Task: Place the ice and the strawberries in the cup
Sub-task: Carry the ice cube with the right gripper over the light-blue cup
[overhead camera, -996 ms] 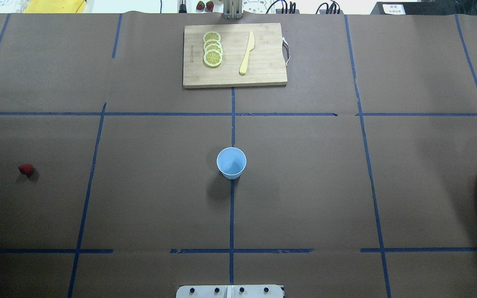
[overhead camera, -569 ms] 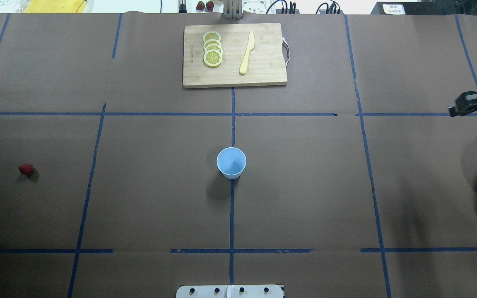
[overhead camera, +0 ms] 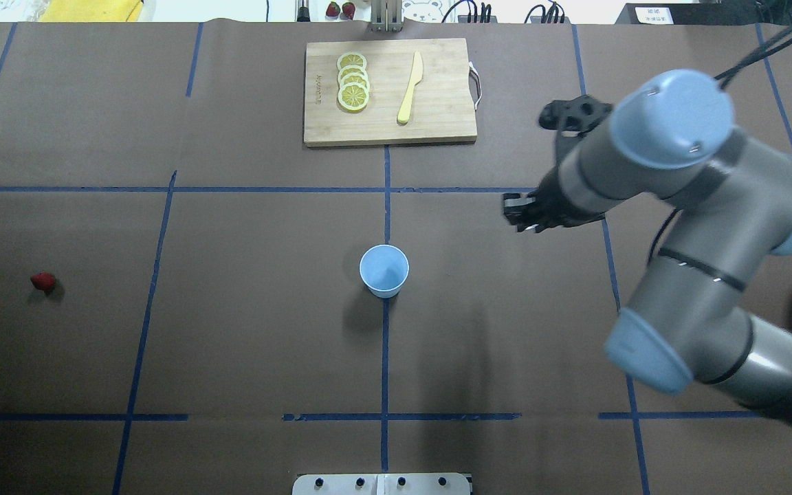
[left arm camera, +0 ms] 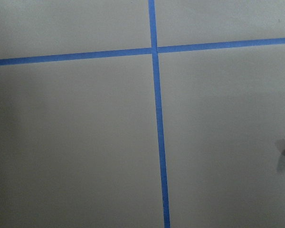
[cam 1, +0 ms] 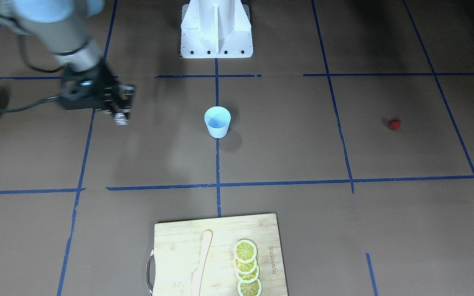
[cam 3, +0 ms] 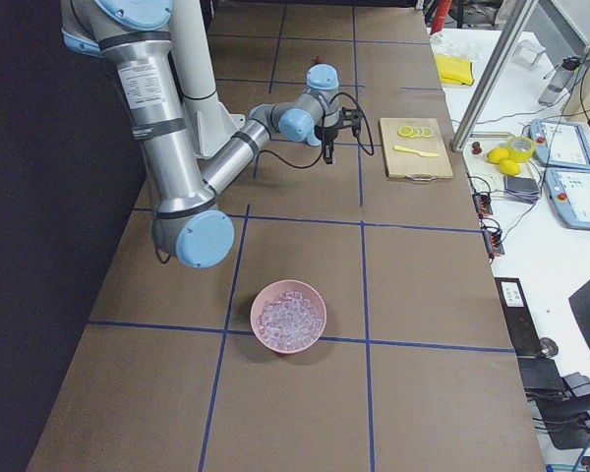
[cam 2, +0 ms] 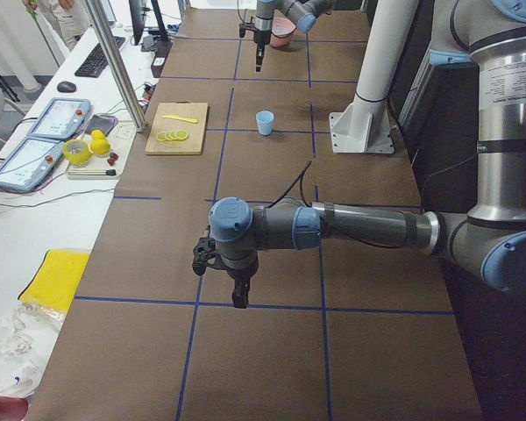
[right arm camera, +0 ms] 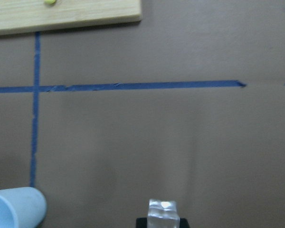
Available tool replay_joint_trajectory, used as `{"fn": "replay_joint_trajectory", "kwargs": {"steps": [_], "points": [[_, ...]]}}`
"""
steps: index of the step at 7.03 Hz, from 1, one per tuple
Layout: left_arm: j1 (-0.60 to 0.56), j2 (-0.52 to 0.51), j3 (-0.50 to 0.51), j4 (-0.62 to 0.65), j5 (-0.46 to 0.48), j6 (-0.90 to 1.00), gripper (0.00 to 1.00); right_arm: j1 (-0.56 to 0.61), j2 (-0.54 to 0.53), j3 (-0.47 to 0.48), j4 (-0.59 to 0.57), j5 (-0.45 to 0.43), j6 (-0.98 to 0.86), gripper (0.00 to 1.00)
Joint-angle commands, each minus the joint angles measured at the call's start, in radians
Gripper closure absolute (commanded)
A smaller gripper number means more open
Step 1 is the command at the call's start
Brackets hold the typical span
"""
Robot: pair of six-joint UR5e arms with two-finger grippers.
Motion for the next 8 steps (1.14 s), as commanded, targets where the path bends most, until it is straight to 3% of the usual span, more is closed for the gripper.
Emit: {"fn": "replay_joint_trajectory", "kwargs": {"steps": [1,4,7,8], "points": [[0.000,-0.001,0.000,0.000,0.000,0.000,0.00,-0.158,0.220,-0.099,-0.104,-0.131,0.172,1.00],[0.000,-0.001,0.000,0.000,0.000,0.002,0.00,-0.217,0.364,-0.266,-0.104,-0.197,0.228,0.99],[0.000,-0.001,0.000,0.000,0.000,0.000,0.00,-0.217,0.362,-0.297,-0.102,-0.249,0.222,0.97],[0.000,-0.001,0.000,0.000,0.000,0.000,0.00,-0.217,0.363,-0.298,-0.101,-0.248,0.212,0.87]]}}
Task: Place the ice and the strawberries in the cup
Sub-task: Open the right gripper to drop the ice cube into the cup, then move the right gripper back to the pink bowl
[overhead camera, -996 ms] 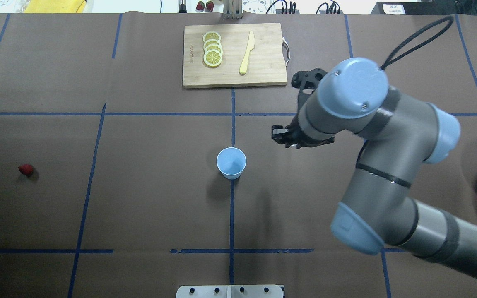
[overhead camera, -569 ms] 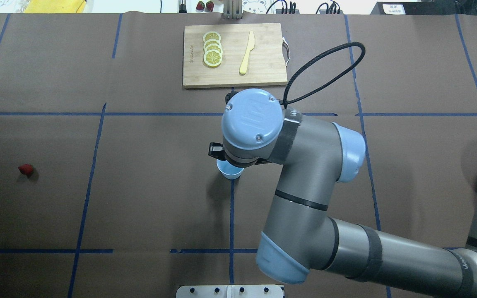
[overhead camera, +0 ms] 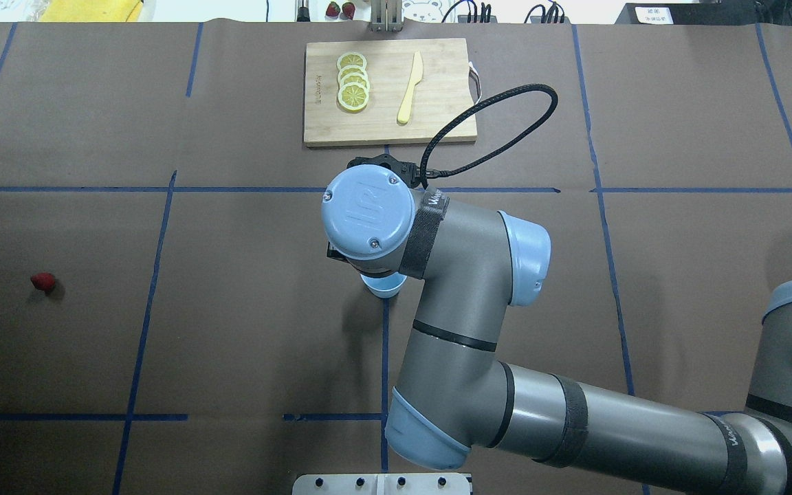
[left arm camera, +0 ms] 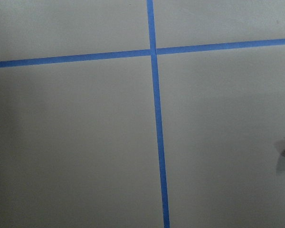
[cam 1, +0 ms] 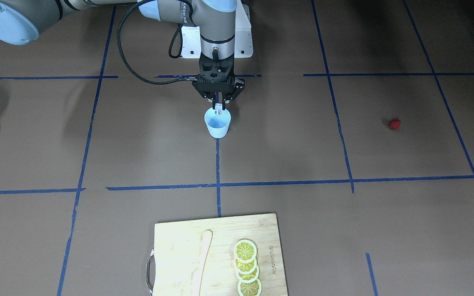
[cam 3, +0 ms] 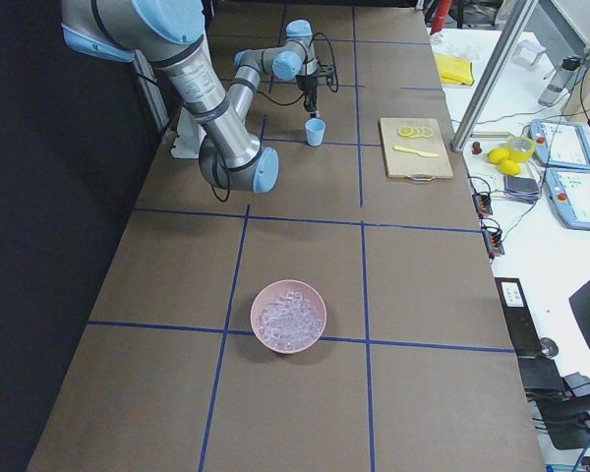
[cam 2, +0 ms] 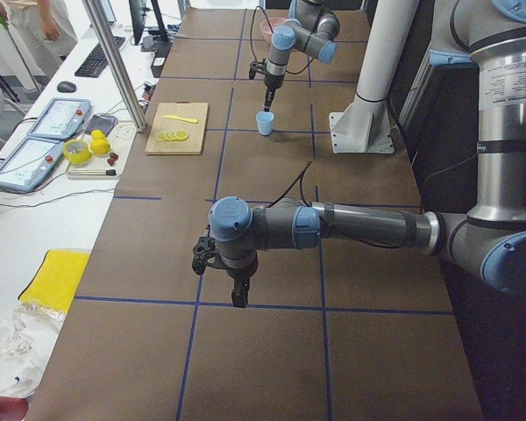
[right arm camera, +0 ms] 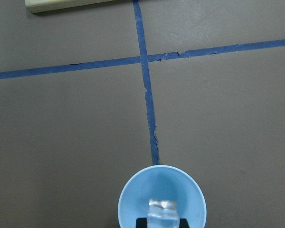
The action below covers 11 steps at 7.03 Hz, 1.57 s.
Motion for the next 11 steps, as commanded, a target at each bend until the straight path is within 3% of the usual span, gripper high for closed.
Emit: {"fn": "replay_joint_trajectory", "kwargs": {"steps": [1,5,7,11], "points": [[0.000,0.000,0.000,0.000,0.000,0.000,0.00,-0.005,-0.002,-0.004,0.001,-0.008,-0.011,0.01],[0.000,-0.002,0.000,0.000,0.000,0.001,0.00,0.009,0.001,0.004,-0.003,0.019,-0.015,0.01],[0.000,-0.002,0.000,0.000,0.000,0.000,0.00,0.126,-0.040,0.025,-0.005,0.172,-0.135,0.01],[0.002,0.000,0.002,0.000,0.000,0.000,0.00,0.430,-0.461,0.292,0.004,0.424,-0.735,0.01]]}}
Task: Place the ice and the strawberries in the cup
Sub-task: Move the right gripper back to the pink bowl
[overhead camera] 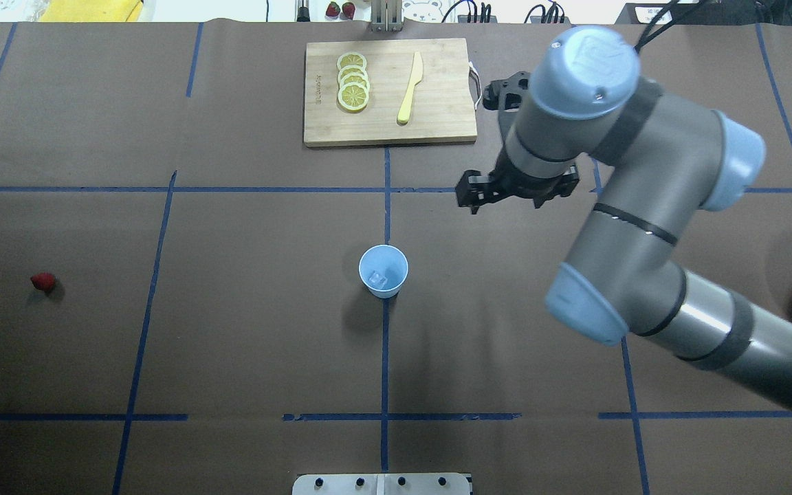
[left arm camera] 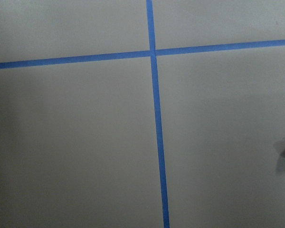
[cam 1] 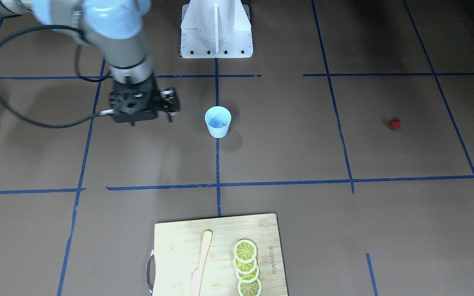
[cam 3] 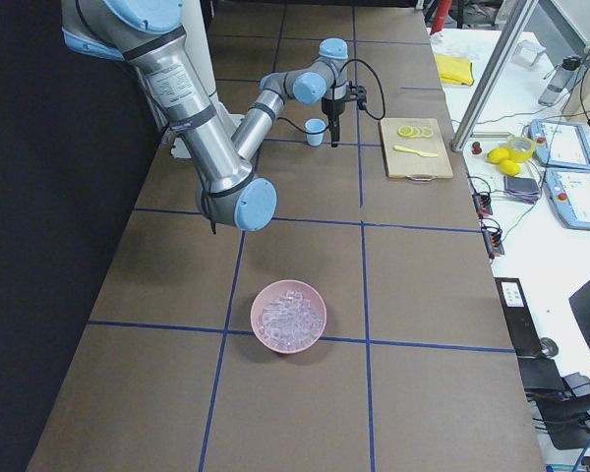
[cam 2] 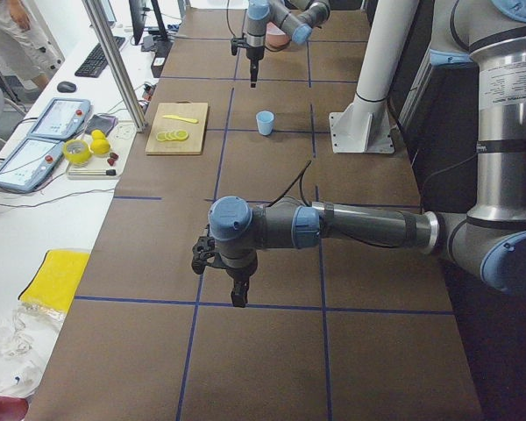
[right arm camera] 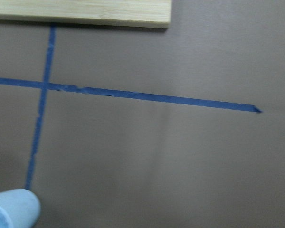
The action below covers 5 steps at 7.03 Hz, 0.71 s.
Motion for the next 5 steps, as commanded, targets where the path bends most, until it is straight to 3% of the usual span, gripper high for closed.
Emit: {"fn": "replay_joint_trajectory", "kwargs": {"steps": [1,3,5], "points": [[0.001,0.002,0.000,0.001,0.000,0.000,0.00,0.171,-0.256,0.119,0.002,0.120,-0.355,0.01],[0.001,0.002,0.000,0.001,0.000,0.000,0.00,0.341,-0.503,0.167,0.077,0.237,-0.648,0.01],[0.001,0.002,0.000,0.001,0.000,0.000,0.00,0.426,-0.742,0.156,0.291,0.282,-0.739,0.01]]}}
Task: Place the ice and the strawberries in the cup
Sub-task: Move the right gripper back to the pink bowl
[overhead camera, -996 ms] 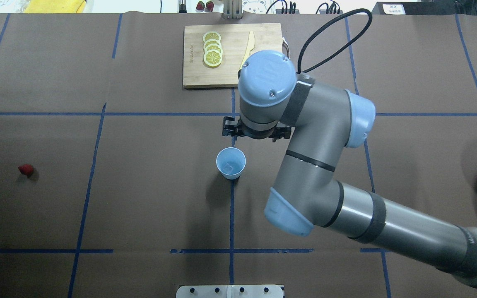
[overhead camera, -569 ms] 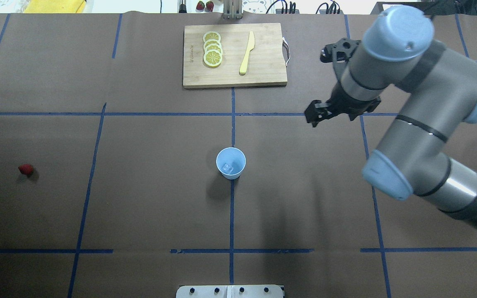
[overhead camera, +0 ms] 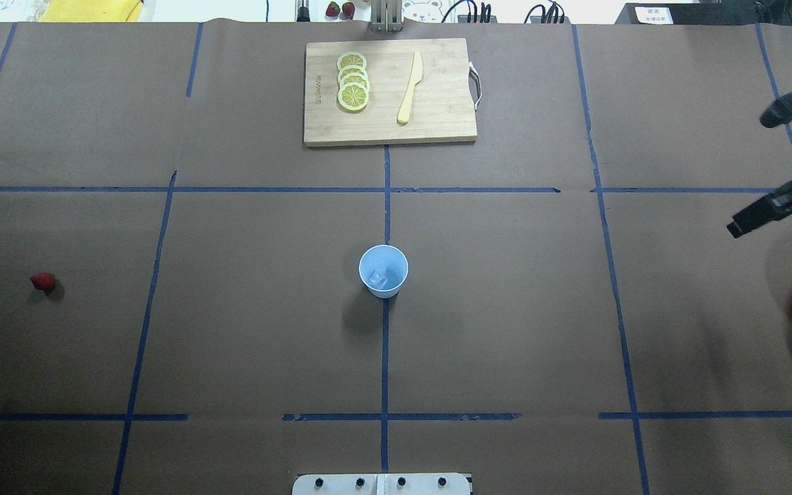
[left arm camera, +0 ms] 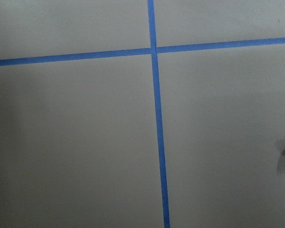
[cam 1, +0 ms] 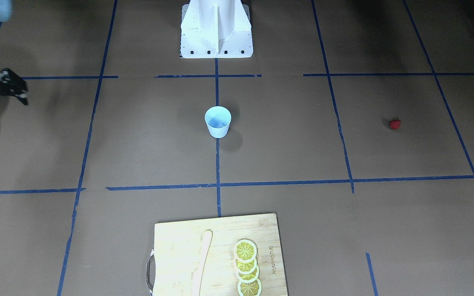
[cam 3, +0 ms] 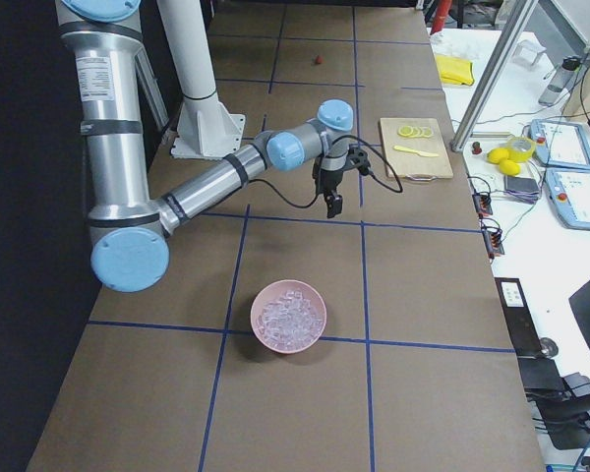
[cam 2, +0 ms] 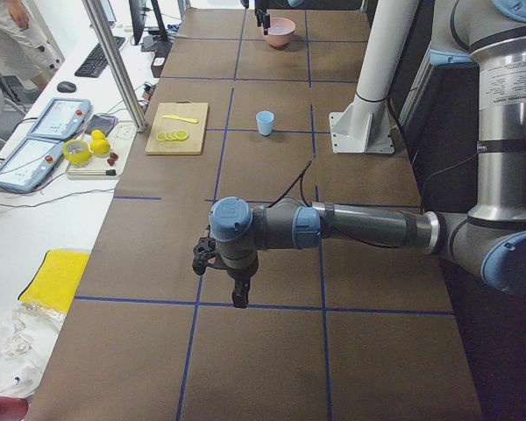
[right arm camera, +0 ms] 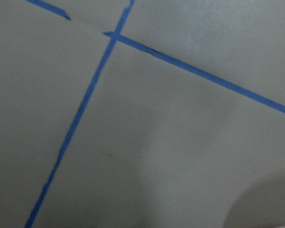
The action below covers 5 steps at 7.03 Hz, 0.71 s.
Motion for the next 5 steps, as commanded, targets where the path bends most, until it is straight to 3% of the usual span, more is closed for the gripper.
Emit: {"fn": "replay_joint_trajectory", "kwargs": {"steps": [1,5], "points": [[0.000,0.000,0.000,0.000,0.000,0.000,0.00,0.050,-0.228,-0.008,0.200,0.021,-0.041,0.02],[0.000,0.000,-0.002,0.000,0.000,0.000,0.00,0.076,-0.312,-0.176,0.457,0.021,-0.021,0.09]]}}
